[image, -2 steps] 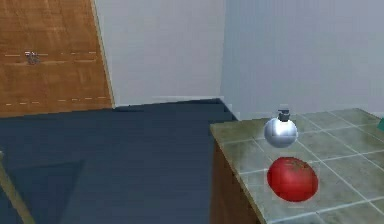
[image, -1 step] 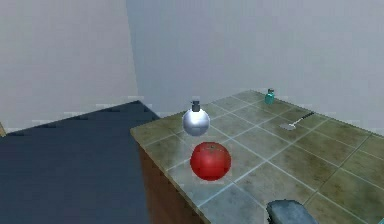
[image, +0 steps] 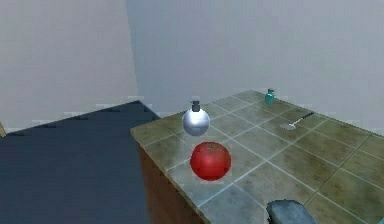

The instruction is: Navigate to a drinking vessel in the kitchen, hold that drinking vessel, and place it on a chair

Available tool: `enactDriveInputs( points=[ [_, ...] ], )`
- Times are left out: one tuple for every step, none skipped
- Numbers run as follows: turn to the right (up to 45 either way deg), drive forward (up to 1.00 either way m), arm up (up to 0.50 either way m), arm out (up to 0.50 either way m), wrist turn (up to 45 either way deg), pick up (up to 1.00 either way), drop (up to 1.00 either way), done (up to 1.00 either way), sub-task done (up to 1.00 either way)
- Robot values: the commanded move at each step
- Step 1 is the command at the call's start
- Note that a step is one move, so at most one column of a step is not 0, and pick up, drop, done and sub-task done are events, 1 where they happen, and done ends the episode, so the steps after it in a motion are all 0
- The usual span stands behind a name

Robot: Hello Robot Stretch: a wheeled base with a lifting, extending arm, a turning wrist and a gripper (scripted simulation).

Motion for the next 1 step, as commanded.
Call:
enactDriveInputs(
  points=[
    [0.0, 0.00, 0.38, 0.00, 0.0, 0.00, 0.00, 0.00, 0.00]
  ],
)
